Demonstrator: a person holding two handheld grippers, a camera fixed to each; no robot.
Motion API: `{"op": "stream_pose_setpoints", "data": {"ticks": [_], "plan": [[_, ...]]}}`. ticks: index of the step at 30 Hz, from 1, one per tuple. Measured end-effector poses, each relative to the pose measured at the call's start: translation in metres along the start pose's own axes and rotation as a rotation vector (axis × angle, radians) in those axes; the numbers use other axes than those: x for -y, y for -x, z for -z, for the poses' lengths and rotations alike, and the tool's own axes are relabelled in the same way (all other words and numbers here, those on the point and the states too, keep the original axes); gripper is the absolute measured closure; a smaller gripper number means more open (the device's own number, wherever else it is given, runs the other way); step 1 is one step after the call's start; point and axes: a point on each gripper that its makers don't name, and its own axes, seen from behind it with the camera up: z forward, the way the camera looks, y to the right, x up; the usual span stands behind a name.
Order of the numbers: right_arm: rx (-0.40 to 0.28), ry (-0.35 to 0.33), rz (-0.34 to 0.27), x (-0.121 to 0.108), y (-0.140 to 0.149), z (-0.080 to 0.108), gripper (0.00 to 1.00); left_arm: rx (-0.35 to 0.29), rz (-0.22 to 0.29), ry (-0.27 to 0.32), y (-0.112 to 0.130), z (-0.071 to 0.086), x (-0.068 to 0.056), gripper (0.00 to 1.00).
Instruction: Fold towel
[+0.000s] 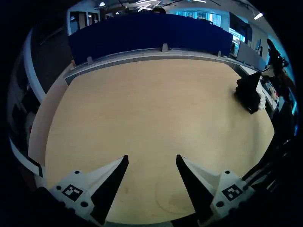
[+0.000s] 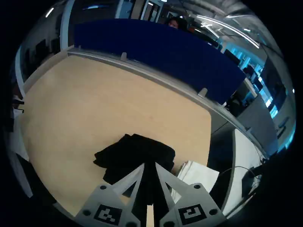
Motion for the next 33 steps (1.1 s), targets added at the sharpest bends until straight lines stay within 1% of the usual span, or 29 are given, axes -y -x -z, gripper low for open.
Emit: {"op": "stream_pose_setpoints", "data": {"ticks": [17,29,33], "plan": [[0.099,0.034,-0.062,-0.006,0.071,-0.009,0.95,0.002,-0.011,-0.011,0.005,0.003,0.002,0.07],[0.163,0.048,-0.139,-0.004,0.119,-0.023,0.95,0.004,-0.021,-0.018,0.008,0.005,0.000,0.07],[0.172,0.049,-0.170,-0.001,0.131,-0.030,0.95,0.006,-0.021,-0.020,0.009,0.006,0.000,0.07]]}}
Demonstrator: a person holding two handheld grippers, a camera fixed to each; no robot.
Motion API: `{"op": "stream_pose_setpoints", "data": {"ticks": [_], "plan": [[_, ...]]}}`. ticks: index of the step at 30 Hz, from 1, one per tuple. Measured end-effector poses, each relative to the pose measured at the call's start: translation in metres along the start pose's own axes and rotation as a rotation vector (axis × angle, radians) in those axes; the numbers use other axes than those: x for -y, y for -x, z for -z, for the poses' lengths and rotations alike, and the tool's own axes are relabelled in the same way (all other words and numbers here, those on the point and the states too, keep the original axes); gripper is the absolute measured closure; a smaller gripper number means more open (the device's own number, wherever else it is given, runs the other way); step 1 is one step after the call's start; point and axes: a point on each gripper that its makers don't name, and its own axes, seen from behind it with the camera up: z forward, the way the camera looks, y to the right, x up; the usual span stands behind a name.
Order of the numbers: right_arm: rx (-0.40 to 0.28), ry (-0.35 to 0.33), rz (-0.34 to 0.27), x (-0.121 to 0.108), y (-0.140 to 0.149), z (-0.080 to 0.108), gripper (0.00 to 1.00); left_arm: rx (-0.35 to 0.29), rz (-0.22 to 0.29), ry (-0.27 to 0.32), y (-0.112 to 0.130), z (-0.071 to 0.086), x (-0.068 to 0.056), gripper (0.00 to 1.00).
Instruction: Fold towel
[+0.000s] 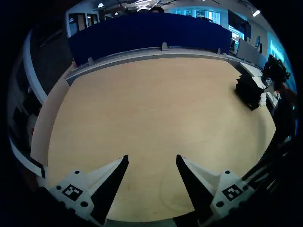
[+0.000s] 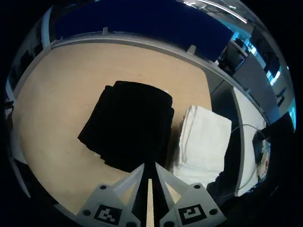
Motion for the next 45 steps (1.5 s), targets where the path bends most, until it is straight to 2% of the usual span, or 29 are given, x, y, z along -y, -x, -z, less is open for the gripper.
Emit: {"op": "stream_pose_setpoints", "data": {"ticks": [12,22,27,42,44,45], "plan": [[0.017,0.010,-0.061,0.005,0.017,-0.024,0.95,0.000,-0.006,-0.001,-0.003,0.001,-0.003,0.07],[-0.001,0.017,-0.105,0.006,0.017,-0.028,0.95,-0.001,-0.008,-0.004,-0.005,0.000,-0.004,0.07],[-0.022,0.018,-0.123,0.009,0.017,-0.027,0.92,-0.003,-0.012,-0.003,-0.007,-0.001,-0.005,0.07],[-0.078,0.052,-0.129,0.008,0.021,-0.012,0.38,-0.006,-0.018,0.002,-0.010,-0.001,-0.006,0.07],[-0.088,0.058,-0.131,0.007,0.020,-0.011,0.20,-0.006,-0.018,0.004,-0.011,-0.001,-0.007,0.07],[-0.092,0.058,-0.133,0.008,0.019,-0.010,0.14,-0.007,-0.018,0.005,-0.011,-0.001,-0.008,0.07]]}}
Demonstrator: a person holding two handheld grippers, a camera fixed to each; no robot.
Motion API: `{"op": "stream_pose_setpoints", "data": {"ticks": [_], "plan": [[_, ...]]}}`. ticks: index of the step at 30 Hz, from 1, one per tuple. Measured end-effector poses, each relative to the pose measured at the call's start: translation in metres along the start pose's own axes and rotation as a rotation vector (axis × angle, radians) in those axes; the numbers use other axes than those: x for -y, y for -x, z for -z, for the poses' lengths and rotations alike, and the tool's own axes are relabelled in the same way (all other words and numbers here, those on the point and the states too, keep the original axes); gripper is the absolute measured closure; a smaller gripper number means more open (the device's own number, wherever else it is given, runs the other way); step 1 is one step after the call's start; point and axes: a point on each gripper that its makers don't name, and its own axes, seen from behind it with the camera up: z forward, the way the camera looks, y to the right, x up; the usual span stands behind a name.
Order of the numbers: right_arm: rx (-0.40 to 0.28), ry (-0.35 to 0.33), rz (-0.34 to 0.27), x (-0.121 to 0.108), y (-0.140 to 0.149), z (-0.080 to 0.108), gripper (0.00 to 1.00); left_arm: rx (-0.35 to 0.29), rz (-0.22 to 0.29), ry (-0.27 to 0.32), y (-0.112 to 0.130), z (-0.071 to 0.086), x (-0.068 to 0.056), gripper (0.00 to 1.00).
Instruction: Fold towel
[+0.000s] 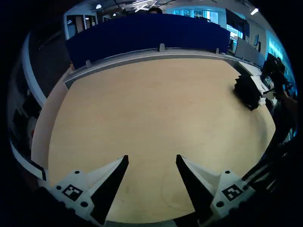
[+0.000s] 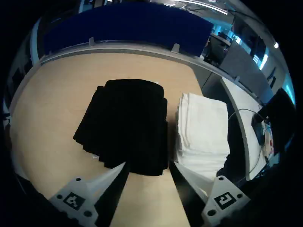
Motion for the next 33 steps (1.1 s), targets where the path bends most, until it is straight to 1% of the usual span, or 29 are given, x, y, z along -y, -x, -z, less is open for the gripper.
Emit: {"op": "stream_pose_setpoints", "data": {"ticks": [1,3,8,12,17,23,33], "plan": [[-0.003,-0.001,-0.003,0.001,-0.001,0.000,0.08,-0.001,-0.001,0.001,-0.001,0.000,0.000,0.07],[-0.009,-0.002,-0.007,0.002,-0.002,0.001,0.03,-0.002,-0.003,0.001,-0.002,0.000,-0.001,0.07],[-0.027,-0.006,-0.018,0.005,-0.008,0.004,0.00,-0.004,-0.004,0.002,-0.003,0.001,-0.001,0.07],[-0.054,-0.015,-0.022,0.009,-0.019,0.007,0.00,-0.004,-0.001,0.002,-0.002,0.001,-0.001,0.07],[-0.075,-0.025,-0.020,0.013,-0.035,0.005,0.00,-0.005,-0.002,0.000,-0.002,0.002,0.000,0.07],[-0.098,-0.040,-0.010,0.020,-0.060,-0.006,0.00,-0.007,0.003,-0.004,-0.003,0.005,0.002,0.07],[-0.113,-0.064,0.013,0.026,-0.101,-0.034,0.00,0.000,0.014,-0.024,0.001,0.007,0.007,0.07]]}}
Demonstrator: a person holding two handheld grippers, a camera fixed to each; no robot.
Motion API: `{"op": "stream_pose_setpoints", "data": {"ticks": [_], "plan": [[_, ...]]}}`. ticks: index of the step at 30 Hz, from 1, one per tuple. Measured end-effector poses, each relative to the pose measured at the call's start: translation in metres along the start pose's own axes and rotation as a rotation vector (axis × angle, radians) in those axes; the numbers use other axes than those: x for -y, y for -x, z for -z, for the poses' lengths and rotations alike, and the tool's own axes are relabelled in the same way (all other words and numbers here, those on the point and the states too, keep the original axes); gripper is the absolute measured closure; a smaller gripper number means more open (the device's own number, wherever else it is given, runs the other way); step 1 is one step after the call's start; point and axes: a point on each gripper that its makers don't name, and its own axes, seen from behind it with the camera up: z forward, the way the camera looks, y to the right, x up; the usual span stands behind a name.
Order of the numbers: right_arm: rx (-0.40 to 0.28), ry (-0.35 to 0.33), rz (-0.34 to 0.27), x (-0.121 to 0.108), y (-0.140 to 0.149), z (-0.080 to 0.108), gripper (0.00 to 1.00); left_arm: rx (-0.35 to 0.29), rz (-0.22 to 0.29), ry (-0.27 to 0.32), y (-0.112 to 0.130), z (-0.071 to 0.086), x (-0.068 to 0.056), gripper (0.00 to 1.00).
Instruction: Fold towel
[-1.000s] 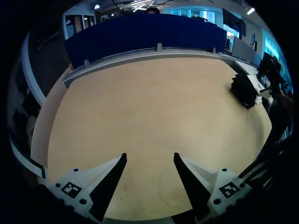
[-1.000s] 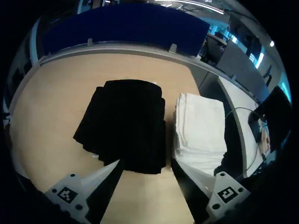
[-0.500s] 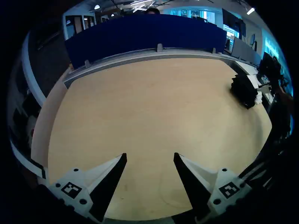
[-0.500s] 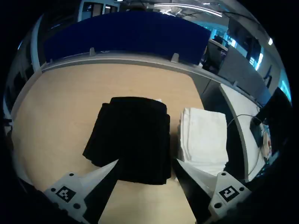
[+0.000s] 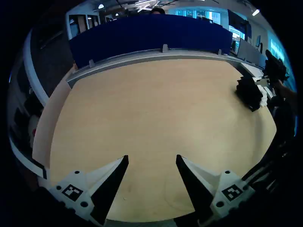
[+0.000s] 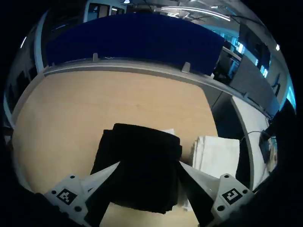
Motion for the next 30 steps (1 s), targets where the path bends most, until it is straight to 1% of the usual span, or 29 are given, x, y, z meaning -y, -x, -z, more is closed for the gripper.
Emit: {"op": "stream_pose_setpoints", "data": {"ticks": [8,17,20,25,30], "plan": [[0.001,-0.016,0.010,0.006,-0.009,-0.017,0.00,0.005,0.009,-0.013,0.002,0.000,0.003,0.07],[0.034,-0.020,-0.010,0.003,-0.002,-0.041,0.00,0.006,0.011,-0.026,0.004,0.003,0.004,0.07],[0.035,-0.021,-0.016,0.002,-0.002,-0.044,0.00,0.007,0.012,-0.027,0.005,0.004,0.005,0.07],[0.027,-0.018,-0.013,0.002,-0.004,-0.038,0.00,0.004,0.011,-0.027,0.004,0.005,0.004,0.07],[-0.001,-0.009,-0.001,0.005,-0.009,-0.020,0.00,-0.001,0.011,-0.029,0.002,0.005,0.006,0.07]]}}
